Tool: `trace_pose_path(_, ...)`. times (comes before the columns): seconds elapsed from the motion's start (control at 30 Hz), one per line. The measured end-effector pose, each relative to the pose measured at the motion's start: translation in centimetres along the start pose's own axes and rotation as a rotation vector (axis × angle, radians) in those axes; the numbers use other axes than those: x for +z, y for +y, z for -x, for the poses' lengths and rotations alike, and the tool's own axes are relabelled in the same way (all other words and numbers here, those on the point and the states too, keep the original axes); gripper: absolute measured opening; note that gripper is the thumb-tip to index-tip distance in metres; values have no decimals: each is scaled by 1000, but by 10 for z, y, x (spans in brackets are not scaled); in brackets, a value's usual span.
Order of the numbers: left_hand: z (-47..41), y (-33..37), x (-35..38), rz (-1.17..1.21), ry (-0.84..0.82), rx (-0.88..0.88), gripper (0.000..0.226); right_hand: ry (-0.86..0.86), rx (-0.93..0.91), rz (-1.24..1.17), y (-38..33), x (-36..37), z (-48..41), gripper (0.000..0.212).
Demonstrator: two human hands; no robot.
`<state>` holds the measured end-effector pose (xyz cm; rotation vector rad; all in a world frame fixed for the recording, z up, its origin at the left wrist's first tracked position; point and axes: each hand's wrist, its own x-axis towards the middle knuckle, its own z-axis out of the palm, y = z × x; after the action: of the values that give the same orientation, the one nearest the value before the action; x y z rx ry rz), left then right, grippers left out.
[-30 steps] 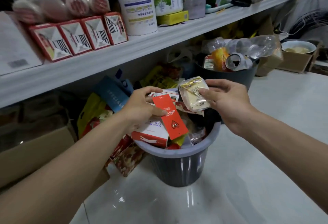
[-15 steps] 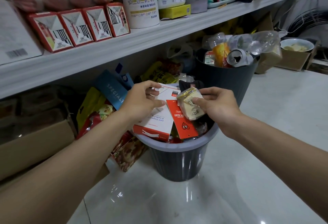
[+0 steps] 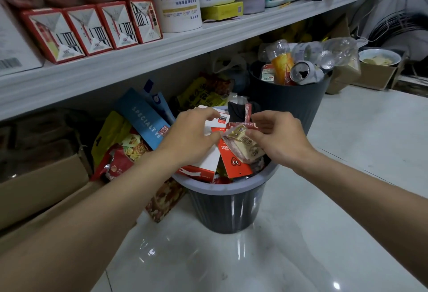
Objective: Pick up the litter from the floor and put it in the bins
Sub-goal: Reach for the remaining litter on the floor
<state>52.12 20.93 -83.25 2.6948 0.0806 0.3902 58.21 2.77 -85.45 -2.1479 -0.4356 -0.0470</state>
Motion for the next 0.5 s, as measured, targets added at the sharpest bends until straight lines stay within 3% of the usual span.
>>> trace_pose_path(0.23,-9,40,16,-170,29,200,47,-14,-216,445,12,-37,4,49)
trace_pose_path(0.37,-31,91,38,-215,-42,266,56,-7,-106,597,44,-83,15,59)
trace_pose_path(0.5,-52,165,58,-249,-77,424,49,54,70,637,79,-142,43,57)
